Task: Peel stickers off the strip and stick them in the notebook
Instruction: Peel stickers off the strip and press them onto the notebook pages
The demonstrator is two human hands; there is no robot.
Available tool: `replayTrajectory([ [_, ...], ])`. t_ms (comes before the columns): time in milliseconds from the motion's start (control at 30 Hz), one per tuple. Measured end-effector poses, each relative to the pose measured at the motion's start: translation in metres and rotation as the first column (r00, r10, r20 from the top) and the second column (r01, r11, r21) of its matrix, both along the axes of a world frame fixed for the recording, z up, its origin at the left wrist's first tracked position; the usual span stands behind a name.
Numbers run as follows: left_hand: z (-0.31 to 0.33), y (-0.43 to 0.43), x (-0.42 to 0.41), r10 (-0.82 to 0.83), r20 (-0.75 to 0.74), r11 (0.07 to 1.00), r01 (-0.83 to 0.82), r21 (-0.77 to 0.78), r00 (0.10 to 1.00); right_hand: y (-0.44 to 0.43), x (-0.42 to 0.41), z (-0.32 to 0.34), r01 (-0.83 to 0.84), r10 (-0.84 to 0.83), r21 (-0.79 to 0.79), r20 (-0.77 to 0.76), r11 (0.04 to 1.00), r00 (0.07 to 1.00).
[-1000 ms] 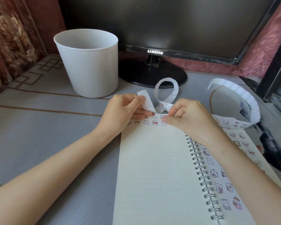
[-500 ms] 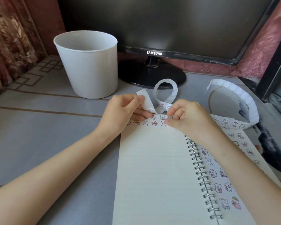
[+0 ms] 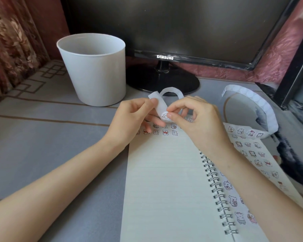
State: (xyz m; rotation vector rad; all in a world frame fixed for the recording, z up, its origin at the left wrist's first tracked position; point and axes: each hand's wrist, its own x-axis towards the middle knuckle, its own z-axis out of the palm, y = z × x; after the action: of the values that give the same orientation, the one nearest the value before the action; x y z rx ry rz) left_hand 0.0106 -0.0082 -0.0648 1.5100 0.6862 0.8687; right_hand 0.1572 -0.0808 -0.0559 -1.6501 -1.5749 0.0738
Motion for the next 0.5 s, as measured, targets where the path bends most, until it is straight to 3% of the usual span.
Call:
replayTrajectory([
  [200,0.0032,-0.0028,-0.0004,-0.040,0.044,0.998,0.042,-0.052,0.998,-0.0004,-0.0003,0.0027,-0.022,0.022,0.003,-0.045,1.000,0.999],
  [500,0.0001,-0.0017,-0.0021,-0.058,-0.007,0.997,0.058,0.041,0.998,-0.0034,0.0000,0.0070,-0.024,0.023,-0.008,-0.062,1.000,0.998],
])
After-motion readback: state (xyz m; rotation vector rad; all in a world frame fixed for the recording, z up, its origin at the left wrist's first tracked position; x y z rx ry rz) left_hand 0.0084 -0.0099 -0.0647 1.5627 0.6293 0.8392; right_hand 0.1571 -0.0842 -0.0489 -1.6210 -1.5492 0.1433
